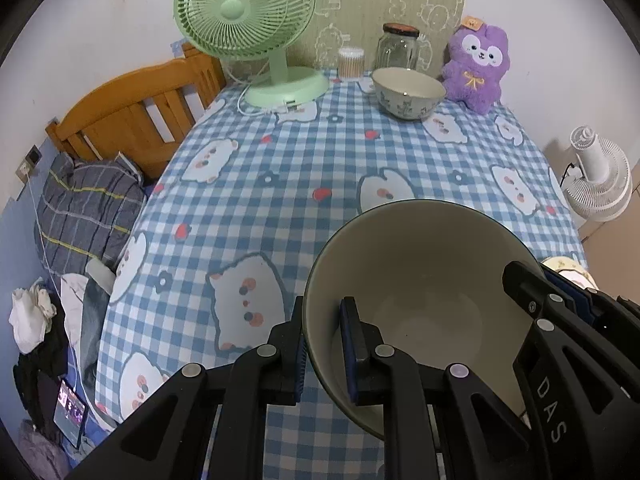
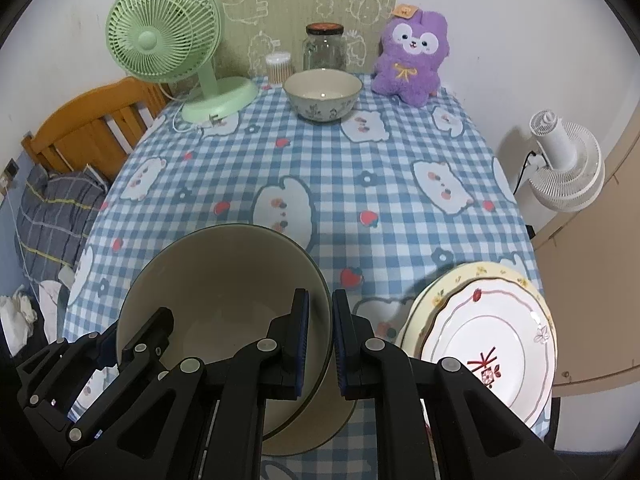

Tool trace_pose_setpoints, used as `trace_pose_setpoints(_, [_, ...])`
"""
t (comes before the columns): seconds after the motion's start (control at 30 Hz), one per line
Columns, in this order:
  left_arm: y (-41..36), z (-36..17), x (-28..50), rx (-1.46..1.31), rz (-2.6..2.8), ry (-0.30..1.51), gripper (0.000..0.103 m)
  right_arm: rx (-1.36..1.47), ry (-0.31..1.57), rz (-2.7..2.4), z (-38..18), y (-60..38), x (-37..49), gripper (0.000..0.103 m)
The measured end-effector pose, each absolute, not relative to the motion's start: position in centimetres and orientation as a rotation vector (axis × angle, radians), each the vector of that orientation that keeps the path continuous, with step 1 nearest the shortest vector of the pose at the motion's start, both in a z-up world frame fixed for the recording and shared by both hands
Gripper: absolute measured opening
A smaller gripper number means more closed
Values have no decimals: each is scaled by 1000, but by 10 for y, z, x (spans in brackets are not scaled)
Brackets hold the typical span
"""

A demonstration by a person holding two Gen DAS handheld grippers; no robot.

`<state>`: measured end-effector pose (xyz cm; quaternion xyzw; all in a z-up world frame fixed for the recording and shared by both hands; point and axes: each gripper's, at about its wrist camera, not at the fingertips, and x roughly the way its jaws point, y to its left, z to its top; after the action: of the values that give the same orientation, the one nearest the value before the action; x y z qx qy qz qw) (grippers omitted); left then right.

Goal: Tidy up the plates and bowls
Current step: 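Lift the second bowl with both grippers and carry it to the first bowl, then lower the second bowl into the first bowl and open both grippers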

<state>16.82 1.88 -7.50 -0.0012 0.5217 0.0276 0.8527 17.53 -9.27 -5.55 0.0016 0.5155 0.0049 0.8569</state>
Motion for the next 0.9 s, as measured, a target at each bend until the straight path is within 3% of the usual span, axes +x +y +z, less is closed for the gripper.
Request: trace_pose_setpoints(0.9, [11,-97,155,-10,32,1171,13,14,1137,-22,-79,-103,161,15])
